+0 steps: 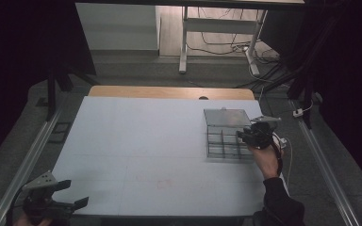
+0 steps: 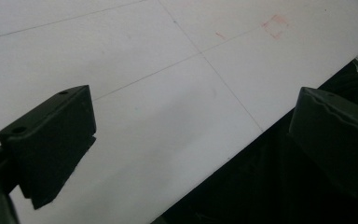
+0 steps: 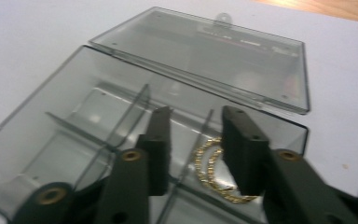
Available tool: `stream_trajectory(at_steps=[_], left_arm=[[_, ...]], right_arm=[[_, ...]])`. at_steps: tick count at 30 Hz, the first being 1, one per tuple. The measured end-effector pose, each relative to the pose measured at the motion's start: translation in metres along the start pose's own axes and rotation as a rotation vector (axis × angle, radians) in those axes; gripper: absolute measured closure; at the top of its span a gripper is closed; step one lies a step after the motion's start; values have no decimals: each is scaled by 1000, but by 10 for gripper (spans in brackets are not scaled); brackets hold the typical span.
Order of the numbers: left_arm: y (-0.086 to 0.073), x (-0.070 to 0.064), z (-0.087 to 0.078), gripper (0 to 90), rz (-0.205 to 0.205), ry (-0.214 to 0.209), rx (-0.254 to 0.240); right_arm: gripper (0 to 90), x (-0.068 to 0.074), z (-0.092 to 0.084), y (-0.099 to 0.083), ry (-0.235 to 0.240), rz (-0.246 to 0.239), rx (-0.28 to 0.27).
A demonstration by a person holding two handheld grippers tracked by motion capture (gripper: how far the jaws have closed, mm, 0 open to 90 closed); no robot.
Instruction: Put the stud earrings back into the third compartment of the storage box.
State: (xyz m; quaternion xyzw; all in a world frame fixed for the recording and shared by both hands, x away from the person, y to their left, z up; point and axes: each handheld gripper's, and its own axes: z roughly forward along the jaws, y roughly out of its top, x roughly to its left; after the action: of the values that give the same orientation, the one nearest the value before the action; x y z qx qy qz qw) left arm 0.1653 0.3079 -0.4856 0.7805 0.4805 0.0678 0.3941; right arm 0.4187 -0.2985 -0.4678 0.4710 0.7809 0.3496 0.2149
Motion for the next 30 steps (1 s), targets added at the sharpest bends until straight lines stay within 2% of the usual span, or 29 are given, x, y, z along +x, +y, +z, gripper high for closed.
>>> stream_trajectory(at_steps=[2, 4, 9, 14, 16, 19, 27, 30], left_arm=[[0, 0, 0, 5, 0, 0, -1], [1, 0, 0, 5, 3, 0, -1], [3, 1, 2, 4, 6, -4, 3], [4, 2, 3, 4, 6, -7, 0], [4, 2, 3, 3, 5, -8, -1], [3, 2, 3, 3, 4, -7, -1], [4, 1, 4, 2, 8, 1, 5], [4, 1, 4, 2, 9, 2, 5]], right_arm=[[552, 3, -1, 1, 23, 6, 3], [501, 7, -3, 1, 16, -1, 7], [390, 11, -8, 0, 32, 16, -6], [287, 15, -17, -3, 57, 48, -11], [258, 19, -21, -5, 54, 42, -3], [190, 25, -27, -5, 74, 40, -4], [95, 48, -49, -8, 121, 18, -36], [63, 56, -57, -11, 127, 2, -27]])
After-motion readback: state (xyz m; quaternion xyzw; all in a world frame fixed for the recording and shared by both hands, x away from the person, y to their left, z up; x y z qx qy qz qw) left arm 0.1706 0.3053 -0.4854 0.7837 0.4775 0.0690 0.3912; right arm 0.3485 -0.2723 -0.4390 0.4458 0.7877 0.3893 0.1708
